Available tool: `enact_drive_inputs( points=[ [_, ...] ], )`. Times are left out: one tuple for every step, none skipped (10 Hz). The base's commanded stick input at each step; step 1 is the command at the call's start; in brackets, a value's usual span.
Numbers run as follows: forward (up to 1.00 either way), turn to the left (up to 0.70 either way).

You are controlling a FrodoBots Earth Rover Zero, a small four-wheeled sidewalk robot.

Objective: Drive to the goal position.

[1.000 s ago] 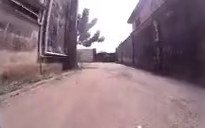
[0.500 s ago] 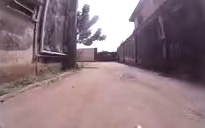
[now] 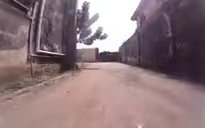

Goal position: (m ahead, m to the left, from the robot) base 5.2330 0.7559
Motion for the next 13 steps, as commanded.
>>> enact_drive_inputs(
  points=[
    [0.85,0.0],
    [0.85,0.0],
    [0.85,0.0],
    [0.85,0.0],
    [0.85,0.0],
    [0.85,0.0],
    [0.85,0.0],
    [0.85,0.0],
    [0.85,0.0],
    [0.85,0.0],
    [0.85,0.0],
    [0.85,-0.34],
    [0.85,-0.34]
  ],
)
